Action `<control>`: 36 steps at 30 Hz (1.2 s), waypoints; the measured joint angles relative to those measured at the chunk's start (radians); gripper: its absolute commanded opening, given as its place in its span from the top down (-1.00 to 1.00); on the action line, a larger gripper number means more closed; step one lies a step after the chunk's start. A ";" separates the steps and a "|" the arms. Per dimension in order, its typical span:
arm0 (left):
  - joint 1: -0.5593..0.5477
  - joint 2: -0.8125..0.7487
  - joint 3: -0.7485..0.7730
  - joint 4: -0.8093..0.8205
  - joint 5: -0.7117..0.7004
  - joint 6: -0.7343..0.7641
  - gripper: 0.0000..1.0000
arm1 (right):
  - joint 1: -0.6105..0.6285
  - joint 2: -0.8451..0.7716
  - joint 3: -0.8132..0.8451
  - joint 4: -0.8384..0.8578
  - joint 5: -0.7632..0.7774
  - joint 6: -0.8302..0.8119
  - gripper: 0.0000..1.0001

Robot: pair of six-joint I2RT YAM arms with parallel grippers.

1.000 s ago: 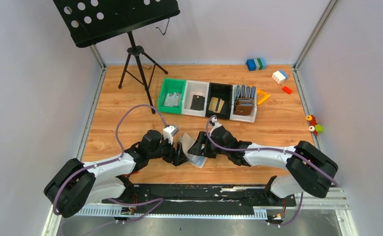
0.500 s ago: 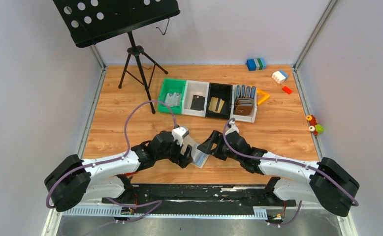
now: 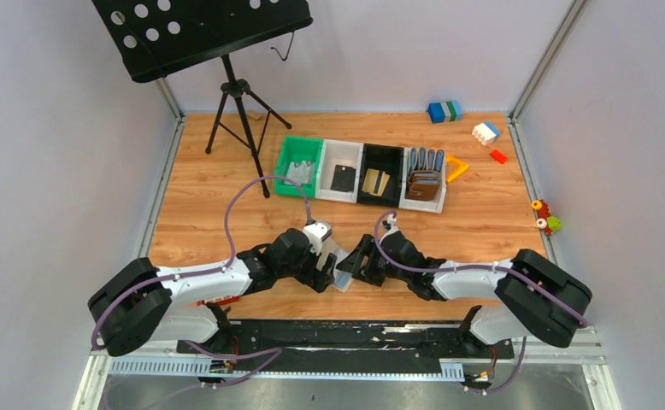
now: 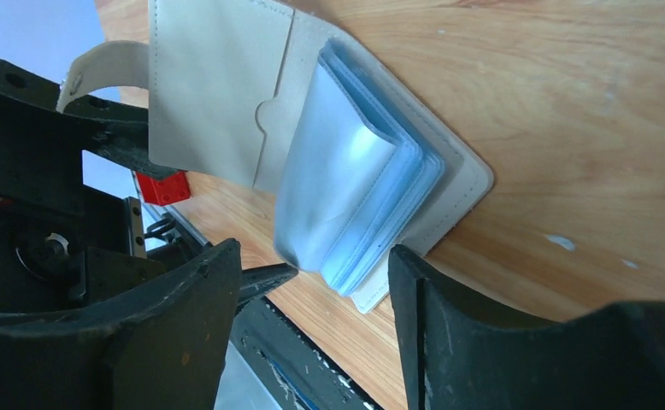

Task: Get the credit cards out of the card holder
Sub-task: Open the card holder at the center of the board.

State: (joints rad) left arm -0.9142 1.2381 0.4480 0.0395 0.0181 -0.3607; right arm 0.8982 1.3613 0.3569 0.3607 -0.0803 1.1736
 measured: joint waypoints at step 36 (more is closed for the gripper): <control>0.109 -0.032 -0.072 0.133 0.187 -0.118 -0.65 | 0.008 0.080 0.102 0.077 -0.071 -0.028 0.12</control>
State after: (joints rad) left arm -0.8051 1.2064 0.3763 0.1722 0.2047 -0.4786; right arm 0.9066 1.4414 0.4587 0.4377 -0.1513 1.1458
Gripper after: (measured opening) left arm 0.821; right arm 0.437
